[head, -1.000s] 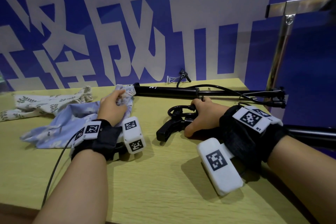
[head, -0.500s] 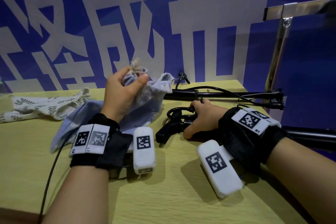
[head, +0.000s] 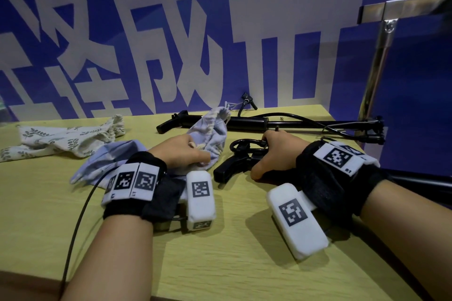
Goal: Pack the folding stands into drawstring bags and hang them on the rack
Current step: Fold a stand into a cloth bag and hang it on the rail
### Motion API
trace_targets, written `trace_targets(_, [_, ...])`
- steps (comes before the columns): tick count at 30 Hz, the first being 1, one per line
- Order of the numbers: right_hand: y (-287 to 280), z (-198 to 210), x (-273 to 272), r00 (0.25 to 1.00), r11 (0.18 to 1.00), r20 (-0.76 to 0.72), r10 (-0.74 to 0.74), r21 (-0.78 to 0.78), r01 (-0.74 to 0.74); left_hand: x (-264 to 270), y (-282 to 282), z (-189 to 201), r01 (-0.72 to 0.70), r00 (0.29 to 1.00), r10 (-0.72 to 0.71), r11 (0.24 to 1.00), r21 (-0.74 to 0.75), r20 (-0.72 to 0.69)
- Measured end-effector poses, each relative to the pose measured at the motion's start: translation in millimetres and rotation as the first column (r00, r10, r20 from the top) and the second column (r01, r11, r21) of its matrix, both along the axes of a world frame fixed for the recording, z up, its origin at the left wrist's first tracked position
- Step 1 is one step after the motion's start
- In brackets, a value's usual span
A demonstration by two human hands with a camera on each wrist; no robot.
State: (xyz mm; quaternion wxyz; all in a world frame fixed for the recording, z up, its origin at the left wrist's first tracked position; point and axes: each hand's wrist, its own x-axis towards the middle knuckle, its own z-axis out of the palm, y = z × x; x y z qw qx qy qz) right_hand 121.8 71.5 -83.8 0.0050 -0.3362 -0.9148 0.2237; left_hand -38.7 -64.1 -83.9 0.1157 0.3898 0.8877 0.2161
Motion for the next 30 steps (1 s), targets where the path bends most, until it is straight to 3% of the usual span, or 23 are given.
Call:
trace_targets(8, [-6,9,4,0.978,0.994,-0.193,0.078,0.085,-0.062,4,2,-2,-0.084,0.993,0.078,0.995,-0.061,-0.09])
trace_targets(11, [-11,12,4,0.959,0.985,-0.251,0.135,0.136,-0.103,5,3,0,-0.052,0.995,0.058,0.995,0.083,-0.077])
trace_targets(15, [-13,12,6,0.95,0.981,-0.266,0.164,0.148,-0.128,12,7,4,0.066,0.994,-0.091,0.939,0.338,0.06])
trace_targets(18, [-12,11,6,0.95,0.981,-0.272,0.155,0.156,-0.115,20,11,7,0.078,0.982,-0.142,0.908,0.412,0.128])
trace_targets(21, [-10,10,6,0.95,0.982,-0.269,0.158,0.141,-0.123,24,13,7,0.074,0.974,-0.156,0.905,0.418,0.165])
trace_targets(24, [-9,10,6,0.952,0.984,-0.275,0.136,0.147,-0.098,22,14,8,0.0,0.983,-0.077,0.909,0.417,0.168])
trace_targets(30, [-1,12,7,0.915,0.961,-0.399,-0.049,0.23,0.152,23,11,3,0.096,0.989,-0.12,0.968,0.233,0.091])
